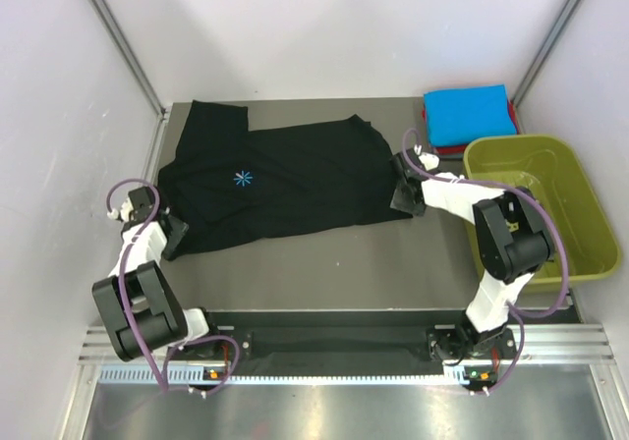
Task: Fold and stack the t-shirts
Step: Fold the tshirt
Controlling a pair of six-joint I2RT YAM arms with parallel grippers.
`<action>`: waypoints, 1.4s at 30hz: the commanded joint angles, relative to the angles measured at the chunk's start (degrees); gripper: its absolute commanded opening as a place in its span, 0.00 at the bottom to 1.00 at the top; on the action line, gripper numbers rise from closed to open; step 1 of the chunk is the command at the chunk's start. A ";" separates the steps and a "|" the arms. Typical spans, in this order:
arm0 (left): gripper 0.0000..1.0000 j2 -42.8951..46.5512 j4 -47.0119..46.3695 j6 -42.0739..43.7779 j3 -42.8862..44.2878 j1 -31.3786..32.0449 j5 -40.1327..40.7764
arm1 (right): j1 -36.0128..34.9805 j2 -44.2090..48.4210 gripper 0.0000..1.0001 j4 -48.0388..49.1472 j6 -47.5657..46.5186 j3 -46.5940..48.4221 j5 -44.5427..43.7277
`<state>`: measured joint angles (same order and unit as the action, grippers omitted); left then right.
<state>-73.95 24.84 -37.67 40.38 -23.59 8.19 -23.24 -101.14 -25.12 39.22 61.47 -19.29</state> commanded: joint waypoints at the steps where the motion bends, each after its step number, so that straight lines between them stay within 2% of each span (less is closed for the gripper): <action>1: 0.51 -2.15 -3.92 -1.97 -0.48 -0.40 2.61 | -0.49 -1.33 0.40 2.27 0.33 -0.21 -2.51; 3: 0.49 -3.30 -4.01 -1.44 -0.22 -0.40 3.94 | -0.40 -1.69 0.36 2.53 0.07 -0.30 -2.60; 5: 0.45 -4.26 -5.06 -0.31 0.22 -0.49 5.96 | -0.49 -1.52 0.24 2.71 -0.63 -0.56 -3.12; 6: 0.44 -4.44 -5.50 0.05 0.22 -0.31 6.66 | -0.49 -1.34 0.10 2.97 -0.90 -0.83 -3.99; 8: 0.38 -5.75 -7.61 1.45 0.84 -0.40 7.37 | -0.49 -0.29 0.00 3.06 -1.43 -1.27 -4.70; 11: 0.19 -8.65 -8.40 3.21 2.67 -0.40 8.94 | -0.49 1.56 0.00 3.15 -3.01 -1.97 -5.06; 12: 0.05 -9.36 -8.23 3.65 3.21 -0.40 9.13 | -0.49 2.17 0.00 3.15 -3.01 -2.32 -5.06; 13: 0.00 -10.06 -7.97 3.74 3.74 -0.31 9.74 | -0.49 3.14 0.00 3.15 -3.19 -3.11 -5.06; 22: 0.00 -10.08 -5.94 6.46 8.30 -0.31 15.01 | -1.63 10.08 0.00 3.86 -2.31 -11.11 -3.83; 35: 0.00 -8.75 -3.58 10.33 10.59 -0.40 15.12 | -6.29 19.75 0.00 0.86 1.65 -19.28 -5.32; 39: 0.33 -8.31 0.02 10.87 14.19 -0.40 13.17 | -6.37 22.04 0.00 1.30 1.56 -20.51 -5.23; 42: 0.38 -6.91 2.75 10.07 14.99 -0.40 12.21 | -6.37 22.13 0.00 1.74 1.30 -20.34 -4.62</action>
<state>-84.42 24.27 -27.79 53.01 -23.59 21.61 -28.88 -80.90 -23.46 40.32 41.17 -22.52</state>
